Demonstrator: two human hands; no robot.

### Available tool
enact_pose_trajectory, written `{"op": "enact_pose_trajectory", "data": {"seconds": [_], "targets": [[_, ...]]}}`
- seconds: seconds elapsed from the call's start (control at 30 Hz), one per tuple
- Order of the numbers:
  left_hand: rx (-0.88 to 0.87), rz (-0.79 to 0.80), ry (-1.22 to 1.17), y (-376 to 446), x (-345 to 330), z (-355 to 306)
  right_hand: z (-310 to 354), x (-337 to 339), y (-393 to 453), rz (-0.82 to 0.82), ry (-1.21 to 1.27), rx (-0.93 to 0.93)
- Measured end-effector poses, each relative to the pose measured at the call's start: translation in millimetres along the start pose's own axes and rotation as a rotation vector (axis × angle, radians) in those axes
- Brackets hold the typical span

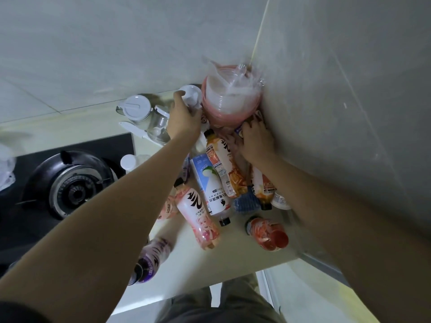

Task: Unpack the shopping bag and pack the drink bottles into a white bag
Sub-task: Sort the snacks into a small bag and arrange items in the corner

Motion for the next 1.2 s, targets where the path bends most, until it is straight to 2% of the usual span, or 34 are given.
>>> {"op": "enact_pose_trajectory", "data": {"seconds": [0.17, 0.47, 0.6, 0.8, 1.07, 1.2], "targets": [[-0.035, 0.034, 0.122, 7.4, -3.6, 0.2, -0.2, 9.5, 2.6, -0.112, 0.021, -0.056], [-0.123, -0.112, -0.034, -16.5, 32.1, -9.6, 0.4, 24.4, -14.5, -0.158, 0.158, -0.072], [-0.188, -0.120, -0.175, -38.5, 59.2, -17.9, 10.6, 47.7, -35.9, -0.195, 0.230, -0.062], [-0.200, -0.058, -0.250, -83.9, 90.2, -20.0, 40.9, 76.0, -80.0, -0.261, 0.253, -0.018], [-0.213, 0.111, -0.228, -176.6, 83.4, 12.9, 61.9, 98.0, -157.2, -0.281, 0.316, 0.048], [-0.177, 0.091, -0.250, -232.1, 87.2, 33.6, 82.2, 115.6, -204.0, -0.337, 0.424, 0.116]]}}
Point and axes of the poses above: each hand's wrist, its own y-axis towards the middle knuckle, its own x-axis out of the back of the hand, z = x × y, the point moved 7 cm from there along y, towards the middle knuckle
